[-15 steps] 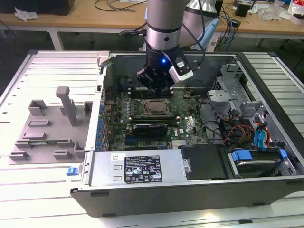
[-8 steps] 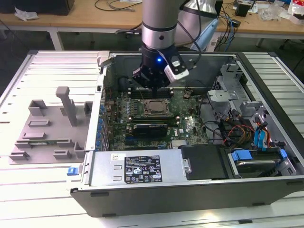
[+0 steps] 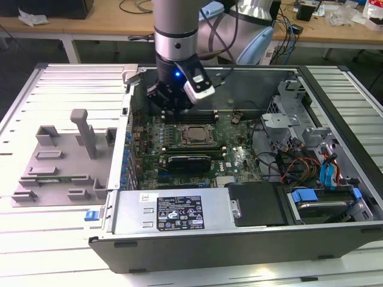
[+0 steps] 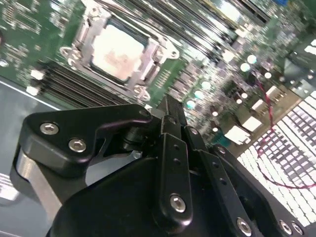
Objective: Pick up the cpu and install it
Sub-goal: 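Install the first cpu locking lever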
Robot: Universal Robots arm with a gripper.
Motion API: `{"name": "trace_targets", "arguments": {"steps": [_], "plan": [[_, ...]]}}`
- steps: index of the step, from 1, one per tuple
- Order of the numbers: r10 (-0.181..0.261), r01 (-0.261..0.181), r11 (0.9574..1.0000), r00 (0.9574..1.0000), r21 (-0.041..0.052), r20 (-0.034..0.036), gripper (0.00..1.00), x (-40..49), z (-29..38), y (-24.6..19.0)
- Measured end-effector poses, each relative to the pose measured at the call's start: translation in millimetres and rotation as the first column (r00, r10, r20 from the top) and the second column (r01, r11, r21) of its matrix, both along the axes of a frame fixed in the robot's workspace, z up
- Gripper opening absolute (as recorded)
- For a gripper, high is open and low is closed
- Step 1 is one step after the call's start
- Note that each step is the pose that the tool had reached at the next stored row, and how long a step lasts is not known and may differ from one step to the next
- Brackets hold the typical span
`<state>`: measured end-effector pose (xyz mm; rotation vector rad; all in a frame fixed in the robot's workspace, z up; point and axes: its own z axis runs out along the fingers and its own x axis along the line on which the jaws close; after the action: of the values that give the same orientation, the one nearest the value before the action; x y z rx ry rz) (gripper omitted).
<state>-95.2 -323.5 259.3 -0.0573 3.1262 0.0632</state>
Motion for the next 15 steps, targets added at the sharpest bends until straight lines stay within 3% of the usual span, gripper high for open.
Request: {"name": "trace_targets", "arguments": {"steps": [4,5,6,7,8,10,12,13,15], "plan": [[0.001,-0.001,1.0,1.0,0.0002,0.0,0.11,-4.7,0.0,0.1],[0.001,-0.001,1.0,1.0,0.004,-0.0001,0.11,-4.8,0.0,0.0],[0.001,-0.001,0.9998,1.0,0.0174,0.0002,0.11,-5.3,0.0,0.0],[0.0,0.0,0.9993,1.0,0.0372,0.0005,0.11,-8.5,-0.1,0.0],[0.001,-0.001,0.9991,1.0,0.0433,0.0009,0.11,-13.4,-0.5,0.0],[0.0,-0.001,0.9979,1.0,0.0653,0.0009,0.11,-17.9,-0.9,0.0],[0.0,-0.001,0.9926,1.0,0.1212,0.0009,0.11,-20.6,-1.1,0.0],[0.0,-0.001,0.986,1.0,0.1667,0.001,0.11,-20.7,-1.2,0.0],[0.0,-0.001,0.9779,1.0,0.2091,0.001,0.11,-20.8,-1.6,-0.2]]}}
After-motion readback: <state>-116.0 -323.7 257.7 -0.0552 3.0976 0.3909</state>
